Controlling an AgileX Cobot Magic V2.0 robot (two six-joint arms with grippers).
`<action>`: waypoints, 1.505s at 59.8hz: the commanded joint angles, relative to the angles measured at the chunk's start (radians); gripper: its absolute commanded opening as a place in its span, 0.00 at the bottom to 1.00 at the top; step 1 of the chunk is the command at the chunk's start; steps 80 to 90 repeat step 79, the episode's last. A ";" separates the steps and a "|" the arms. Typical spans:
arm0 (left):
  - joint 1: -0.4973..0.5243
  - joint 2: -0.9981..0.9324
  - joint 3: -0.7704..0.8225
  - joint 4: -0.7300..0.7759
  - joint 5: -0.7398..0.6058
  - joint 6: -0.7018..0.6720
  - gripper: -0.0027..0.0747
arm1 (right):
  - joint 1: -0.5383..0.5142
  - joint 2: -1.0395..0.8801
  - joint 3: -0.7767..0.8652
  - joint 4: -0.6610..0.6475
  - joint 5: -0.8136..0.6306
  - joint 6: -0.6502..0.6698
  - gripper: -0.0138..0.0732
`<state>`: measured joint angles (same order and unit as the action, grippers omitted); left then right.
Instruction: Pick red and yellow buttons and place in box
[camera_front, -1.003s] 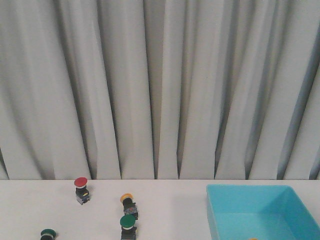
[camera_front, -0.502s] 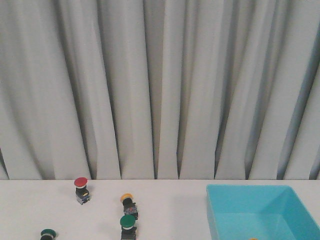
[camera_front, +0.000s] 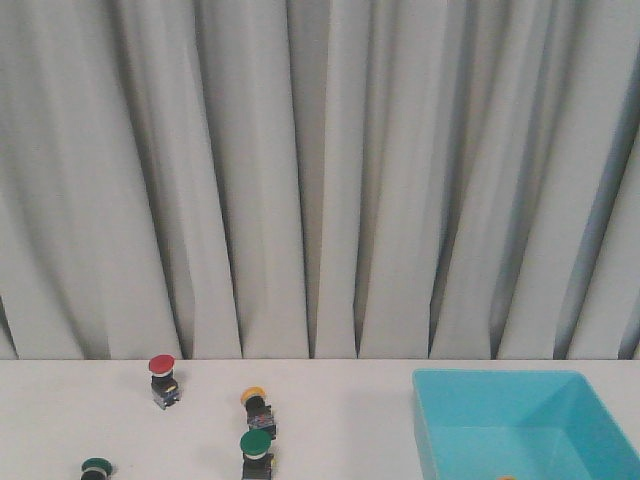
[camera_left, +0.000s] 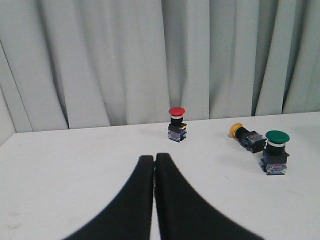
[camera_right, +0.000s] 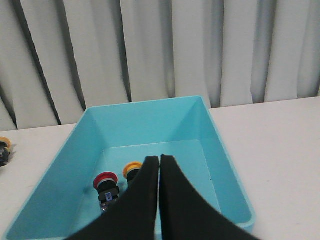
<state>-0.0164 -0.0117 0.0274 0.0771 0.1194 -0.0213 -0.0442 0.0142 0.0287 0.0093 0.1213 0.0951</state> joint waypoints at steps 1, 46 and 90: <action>-0.005 -0.014 0.009 -0.009 -0.069 -0.010 0.03 | -0.003 -0.019 0.016 -0.009 -0.028 -0.031 0.15; -0.005 -0.014 0.009 -0.009 -0.069 -0.010 0.03 | 0.073 -0.044 0.016 -0.009 -0.039 -0.108 0.15; -0.005 -0.014 0.009 -0.009 -0.069 -0.010 0.03 | 0.073 -0.044 0.016 -0.009 -0.038 -0.108 0.15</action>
